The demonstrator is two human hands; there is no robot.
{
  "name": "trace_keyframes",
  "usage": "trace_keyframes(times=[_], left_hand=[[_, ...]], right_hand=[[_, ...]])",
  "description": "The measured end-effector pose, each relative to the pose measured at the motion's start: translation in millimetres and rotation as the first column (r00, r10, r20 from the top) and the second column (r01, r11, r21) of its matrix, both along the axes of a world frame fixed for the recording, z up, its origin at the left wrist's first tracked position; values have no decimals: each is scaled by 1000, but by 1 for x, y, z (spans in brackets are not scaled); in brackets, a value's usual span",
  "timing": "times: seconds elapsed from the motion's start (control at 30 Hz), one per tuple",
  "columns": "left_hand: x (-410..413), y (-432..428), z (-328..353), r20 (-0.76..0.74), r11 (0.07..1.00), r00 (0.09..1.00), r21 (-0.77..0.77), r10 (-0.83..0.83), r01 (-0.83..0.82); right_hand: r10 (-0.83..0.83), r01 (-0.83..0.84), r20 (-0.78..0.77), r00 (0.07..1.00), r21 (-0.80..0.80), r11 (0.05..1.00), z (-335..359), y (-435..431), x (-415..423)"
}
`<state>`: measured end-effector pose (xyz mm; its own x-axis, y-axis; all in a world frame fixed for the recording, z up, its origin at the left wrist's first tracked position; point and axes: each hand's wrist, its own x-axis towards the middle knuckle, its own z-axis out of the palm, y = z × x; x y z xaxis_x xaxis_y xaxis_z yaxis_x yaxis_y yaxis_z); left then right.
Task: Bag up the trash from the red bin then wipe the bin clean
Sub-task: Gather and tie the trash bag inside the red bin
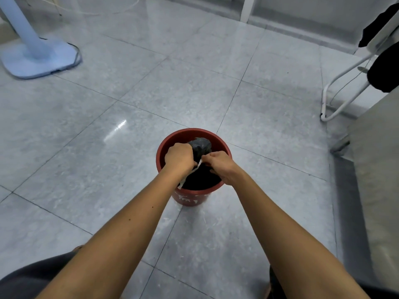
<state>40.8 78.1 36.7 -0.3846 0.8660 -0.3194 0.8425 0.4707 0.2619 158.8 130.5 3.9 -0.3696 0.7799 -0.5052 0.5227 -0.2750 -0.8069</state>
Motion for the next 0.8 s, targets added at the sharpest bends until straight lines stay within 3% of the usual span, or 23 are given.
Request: trace_keyframes(times=[0.03, 0.1, 0.17, 0.2, 0.27, 0.37, 0.4, 0.57, 0.8], left_hand=[[-2, 0, 0, 68, 1000, 998, -4, 15, -15], [-11, 0, -3, 374, 992, 919, -65, 128, -112], [-17, -3, -3, 660, 960, 698, -197, 279, -197], [-19, -4, -6, 715, 948, 624, -229, 317, -219], [-21, -6, -14, 751, 934, 558, -241, 352, -265], [-22, -9, -23, 718, 941, 615, -183, 325, -284], [-22, -9, -25, 738, 941, 595, -171, 319, -292], [-18, -11, -30, 871, 920, 386, -164, 305, -356], [-24, -19, -35, 944, 842, -39, -309, 327, -442]], right_hand=[[34, -34, 6, 999, 18, 999, 0, 0, 3], [98, -98, 7, 995, 32, 995, -1, 1, 8], [118, -118, -9, 993, 1, 993, -1, 3, 12], [124, -124, -18, 992, -14, 992, -1, 5, 13], [141, -143, -38, 989, -38, 989, 1, 7, 12], [133, -137, -55, 990, -81, 987, 5, 9, 11], [123, -129, -64, 990, -94, 987, 5, 10, 11], [104, -112, -84, 991, -100, 989, 3, 13, 12], [72, -75, -86, 994, -23, 997, -2, 9, 9]])
